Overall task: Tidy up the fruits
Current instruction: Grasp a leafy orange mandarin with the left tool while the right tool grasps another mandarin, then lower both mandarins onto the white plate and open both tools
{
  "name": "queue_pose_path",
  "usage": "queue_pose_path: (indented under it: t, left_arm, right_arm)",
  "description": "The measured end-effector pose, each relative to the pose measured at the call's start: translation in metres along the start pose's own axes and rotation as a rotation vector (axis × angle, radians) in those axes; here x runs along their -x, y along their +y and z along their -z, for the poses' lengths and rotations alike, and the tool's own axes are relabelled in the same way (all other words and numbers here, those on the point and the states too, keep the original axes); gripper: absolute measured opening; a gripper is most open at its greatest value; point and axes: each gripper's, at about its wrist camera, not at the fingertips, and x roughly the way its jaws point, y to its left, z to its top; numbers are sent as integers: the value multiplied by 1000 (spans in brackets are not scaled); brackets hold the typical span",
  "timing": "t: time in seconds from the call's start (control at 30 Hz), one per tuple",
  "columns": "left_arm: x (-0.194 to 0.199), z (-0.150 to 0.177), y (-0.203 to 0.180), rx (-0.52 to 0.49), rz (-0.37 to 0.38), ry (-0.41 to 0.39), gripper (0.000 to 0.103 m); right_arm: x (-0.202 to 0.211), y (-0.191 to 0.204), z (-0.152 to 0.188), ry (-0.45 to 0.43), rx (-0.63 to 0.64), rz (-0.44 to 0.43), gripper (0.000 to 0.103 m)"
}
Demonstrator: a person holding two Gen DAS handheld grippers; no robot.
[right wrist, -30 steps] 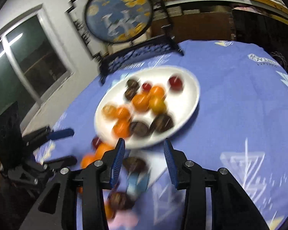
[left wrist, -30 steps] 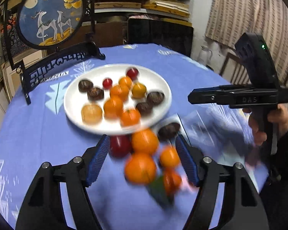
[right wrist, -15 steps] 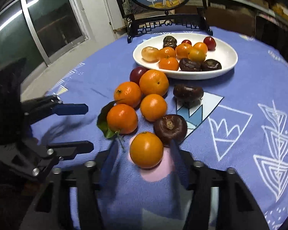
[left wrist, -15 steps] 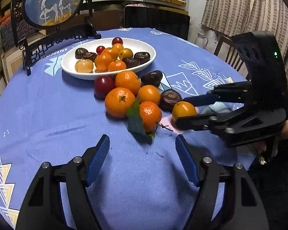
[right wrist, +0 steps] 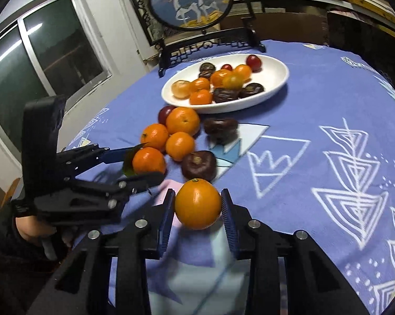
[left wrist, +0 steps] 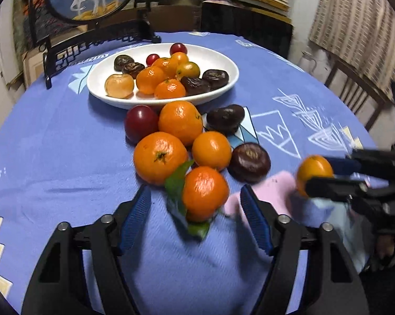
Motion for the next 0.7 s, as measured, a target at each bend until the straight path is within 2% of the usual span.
queue_pose_path:
  t: [0.03,0.13,0.2,0.43,0.57,0.7]
  left_arm:
    - [-2,0,-1,9,-3,7,58]
    - [1,3,-1,6,14,5,38]
    - [8,8,2,20,53,-4,38]
    - [47,22,1,-16,61,-95,38]
    - [60,13,9,-13,19,-132,38]
    - [67,-7,23,5,13,-168,38]
  right_arm:
    - [1,-3,2,1,-10,-2,35]
    - [2,-8,6,3,-23,-15,35]
    - [5,-9,7,-1,-18,-25,35]
    - [11,-4,1,-17,-10,-51,35]
    - [16,-5,-8,-28,-7,-53,35]
    - [24,-6,-28,-51,3,-39,35]
